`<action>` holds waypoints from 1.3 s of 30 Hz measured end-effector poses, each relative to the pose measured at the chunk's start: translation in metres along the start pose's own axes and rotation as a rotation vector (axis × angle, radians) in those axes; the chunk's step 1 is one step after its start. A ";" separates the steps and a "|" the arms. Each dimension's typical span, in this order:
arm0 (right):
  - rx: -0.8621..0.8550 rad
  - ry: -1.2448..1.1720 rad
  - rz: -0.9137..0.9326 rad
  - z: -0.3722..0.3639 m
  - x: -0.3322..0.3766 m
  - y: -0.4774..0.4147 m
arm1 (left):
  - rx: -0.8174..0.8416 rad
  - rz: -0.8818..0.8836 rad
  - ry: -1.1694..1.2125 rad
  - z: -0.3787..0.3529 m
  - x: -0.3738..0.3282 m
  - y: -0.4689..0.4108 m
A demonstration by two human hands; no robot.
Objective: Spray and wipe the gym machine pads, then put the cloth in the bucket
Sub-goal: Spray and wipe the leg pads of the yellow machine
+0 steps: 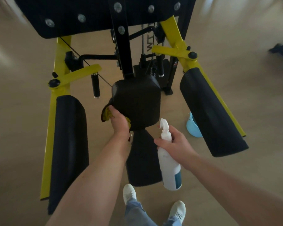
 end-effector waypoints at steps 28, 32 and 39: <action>0.238 0.171 0.149 0.035 -0.006 0.051 | 0.211 0.137 -0.332 0.036 0.023 0.109; 0.261 0.232 0.170 0.023 0.007 0.038 | 0.158 0.015 -0.796 0.046 0.018 0.118; 0.303 0.360 0.220 -0.004 0.039 0.001 | 0.359 -0.441 -1.441 0.072 0.002 0.094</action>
Point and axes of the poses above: each hand's wrist, its own y-axis away from the middle knuckle, its own z-axis out of the back of the hand, x = y × z, the point moved 1 cm from there along -y, towards the middle knuckle, and after that the axes turned 10 degrees about -z, right-handed, at the moved point
